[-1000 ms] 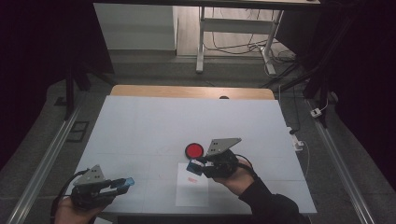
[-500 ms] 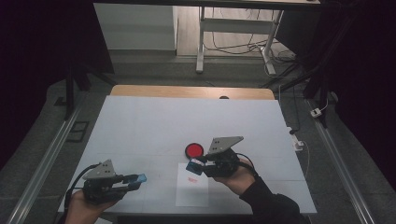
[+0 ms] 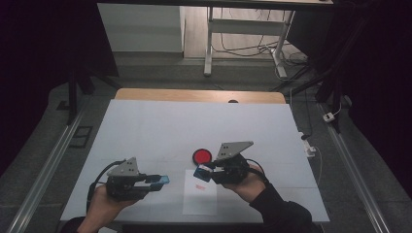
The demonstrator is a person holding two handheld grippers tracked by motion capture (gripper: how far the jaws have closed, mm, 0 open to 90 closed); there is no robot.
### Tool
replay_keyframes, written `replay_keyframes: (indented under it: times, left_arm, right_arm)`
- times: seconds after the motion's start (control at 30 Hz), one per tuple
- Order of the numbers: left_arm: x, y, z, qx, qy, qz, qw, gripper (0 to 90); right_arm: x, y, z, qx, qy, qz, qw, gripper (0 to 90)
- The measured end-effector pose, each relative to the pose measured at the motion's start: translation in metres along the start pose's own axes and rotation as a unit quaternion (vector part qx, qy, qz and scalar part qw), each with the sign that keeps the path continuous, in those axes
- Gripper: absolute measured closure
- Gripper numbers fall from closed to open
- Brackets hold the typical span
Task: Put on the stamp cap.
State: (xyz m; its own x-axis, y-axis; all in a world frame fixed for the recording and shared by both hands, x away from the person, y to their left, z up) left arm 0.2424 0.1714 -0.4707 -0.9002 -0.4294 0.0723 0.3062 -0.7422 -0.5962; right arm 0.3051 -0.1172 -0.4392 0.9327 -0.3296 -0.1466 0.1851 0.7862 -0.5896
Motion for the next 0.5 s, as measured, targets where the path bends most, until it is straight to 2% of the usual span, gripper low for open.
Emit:
replay_keyframes:
  times: [0.4,0.5]
  left_arm:
    - [-0.007,0.025,0.016,0.004,0.021,-0.046,0.9987,68.5]
    - [-0.007,0.031,0.019,0.003,0.032,-0.056,0.9979,68.5]
  right_arm:
    - [-0.001,-0.002,0.003,0.006,-0.008,0.004,0.9999,69.6]
    - [-0.002,-0.004,0.004,0.01,-0.01,0.007,0.9999,69.6]
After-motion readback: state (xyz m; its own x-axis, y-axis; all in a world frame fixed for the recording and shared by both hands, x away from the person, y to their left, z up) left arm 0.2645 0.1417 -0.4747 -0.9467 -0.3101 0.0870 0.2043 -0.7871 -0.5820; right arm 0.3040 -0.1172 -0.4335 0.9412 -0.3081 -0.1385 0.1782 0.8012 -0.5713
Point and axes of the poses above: each handheld gripper's, and its own axes: y roughly forward along the jaws, z roughly out of its top, x roughly to its right, the point moved 2 cm from there along y, roughly forward along the jaws, and after that the axes turned 6 degrees about y, right-handed, at the moved point
